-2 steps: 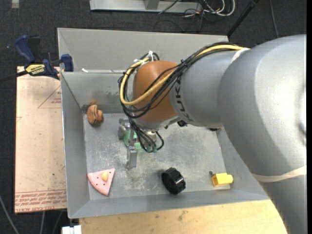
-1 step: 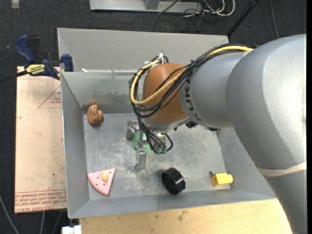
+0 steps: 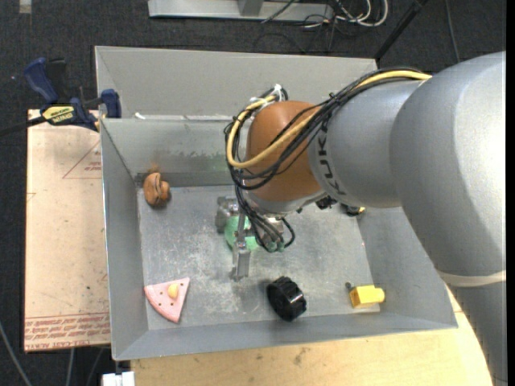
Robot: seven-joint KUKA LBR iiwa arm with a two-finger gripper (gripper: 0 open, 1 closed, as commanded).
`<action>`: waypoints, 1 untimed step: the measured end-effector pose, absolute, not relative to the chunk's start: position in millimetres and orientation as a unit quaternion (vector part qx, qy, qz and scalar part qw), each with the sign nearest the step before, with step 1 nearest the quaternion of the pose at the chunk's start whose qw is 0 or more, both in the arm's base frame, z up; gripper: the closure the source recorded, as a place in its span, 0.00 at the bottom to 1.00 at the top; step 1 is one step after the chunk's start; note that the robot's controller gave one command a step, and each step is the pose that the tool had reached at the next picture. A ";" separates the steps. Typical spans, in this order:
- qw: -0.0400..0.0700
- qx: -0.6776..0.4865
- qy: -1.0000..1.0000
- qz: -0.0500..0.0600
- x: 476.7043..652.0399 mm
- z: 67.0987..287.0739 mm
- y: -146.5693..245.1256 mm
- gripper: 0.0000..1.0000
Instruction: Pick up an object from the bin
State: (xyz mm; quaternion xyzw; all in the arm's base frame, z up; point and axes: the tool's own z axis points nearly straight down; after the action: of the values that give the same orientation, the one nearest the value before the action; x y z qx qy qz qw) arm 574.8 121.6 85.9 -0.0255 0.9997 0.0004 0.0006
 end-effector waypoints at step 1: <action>0.000 -0.020 1.000 0.000 596.4 137.4 96.6 0.00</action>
Offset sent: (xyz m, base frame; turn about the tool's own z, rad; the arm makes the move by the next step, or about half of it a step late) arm -0.0238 -0.0595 0.0290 -0.0182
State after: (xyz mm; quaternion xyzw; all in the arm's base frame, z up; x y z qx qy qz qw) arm 596.4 96.6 137.4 -0.0205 0.9998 0.0004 -0.0003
